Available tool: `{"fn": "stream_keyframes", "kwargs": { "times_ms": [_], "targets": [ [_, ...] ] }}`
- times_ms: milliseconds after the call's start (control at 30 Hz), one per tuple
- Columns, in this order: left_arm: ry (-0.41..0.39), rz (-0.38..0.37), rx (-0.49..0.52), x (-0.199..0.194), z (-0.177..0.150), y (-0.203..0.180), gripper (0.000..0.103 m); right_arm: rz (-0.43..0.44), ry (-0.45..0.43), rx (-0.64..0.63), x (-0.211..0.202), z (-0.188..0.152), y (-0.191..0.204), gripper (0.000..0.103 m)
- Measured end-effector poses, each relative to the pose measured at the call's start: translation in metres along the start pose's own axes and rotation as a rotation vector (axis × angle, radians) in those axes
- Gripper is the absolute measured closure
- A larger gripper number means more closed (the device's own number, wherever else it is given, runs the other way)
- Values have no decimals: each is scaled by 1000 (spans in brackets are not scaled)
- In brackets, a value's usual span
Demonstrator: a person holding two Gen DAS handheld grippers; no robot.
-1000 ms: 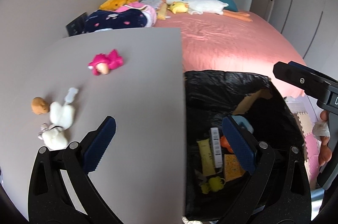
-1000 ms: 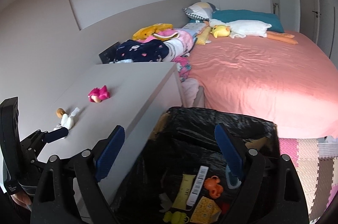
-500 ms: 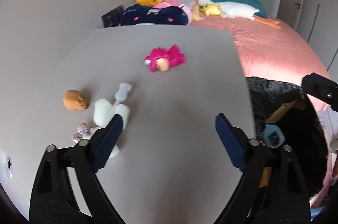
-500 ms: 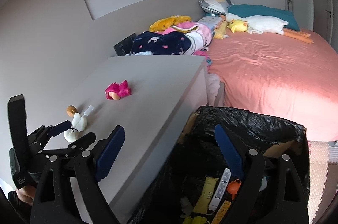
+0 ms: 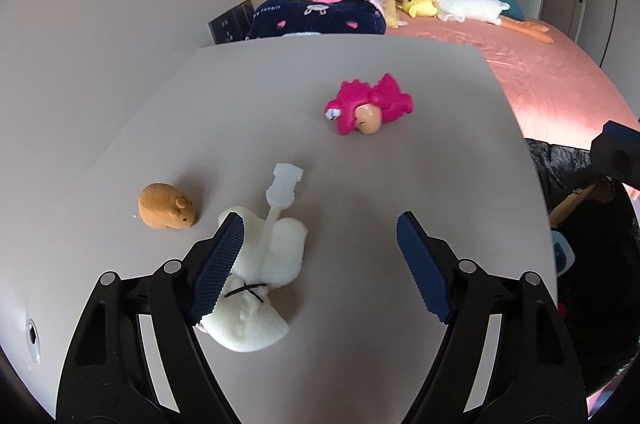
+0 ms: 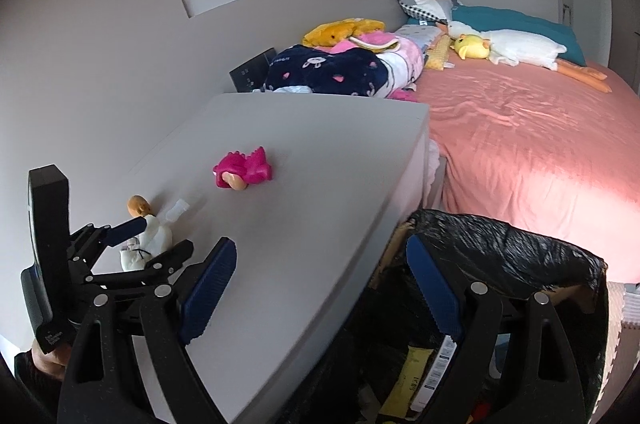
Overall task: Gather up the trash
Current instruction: 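Grasp the white plush with the left gripper while the right grasps the pink doll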
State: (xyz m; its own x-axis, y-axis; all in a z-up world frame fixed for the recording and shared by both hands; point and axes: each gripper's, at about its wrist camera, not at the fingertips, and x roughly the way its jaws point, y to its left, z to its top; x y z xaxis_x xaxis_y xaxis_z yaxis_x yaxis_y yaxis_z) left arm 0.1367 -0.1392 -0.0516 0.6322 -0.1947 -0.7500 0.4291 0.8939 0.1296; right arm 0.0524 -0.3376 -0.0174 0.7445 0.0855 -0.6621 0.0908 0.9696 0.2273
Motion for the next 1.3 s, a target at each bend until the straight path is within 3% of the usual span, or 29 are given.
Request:
{"fn": "stream_keyframes", "kwargs": {
  "times_ms": [367, 533, 733, 1300],
  "targets": [
    [36, 21, 6, 19, 3, 23, 43, 49, 45, -127, 49, 23, 35, 16],
    [52, 6, -12, 27, 4, 35, 55, 70, 85, -139, 74, 30, 44, 16],
    [52, -55, -102, 26, 5, 59, 73, 104, 126, -137, 96, 39, 56, 16],
    [10, -103, -200, 9, 11, 84, 75, 31, 212, -149, 159, 57, 89, 16]
  ]
}}
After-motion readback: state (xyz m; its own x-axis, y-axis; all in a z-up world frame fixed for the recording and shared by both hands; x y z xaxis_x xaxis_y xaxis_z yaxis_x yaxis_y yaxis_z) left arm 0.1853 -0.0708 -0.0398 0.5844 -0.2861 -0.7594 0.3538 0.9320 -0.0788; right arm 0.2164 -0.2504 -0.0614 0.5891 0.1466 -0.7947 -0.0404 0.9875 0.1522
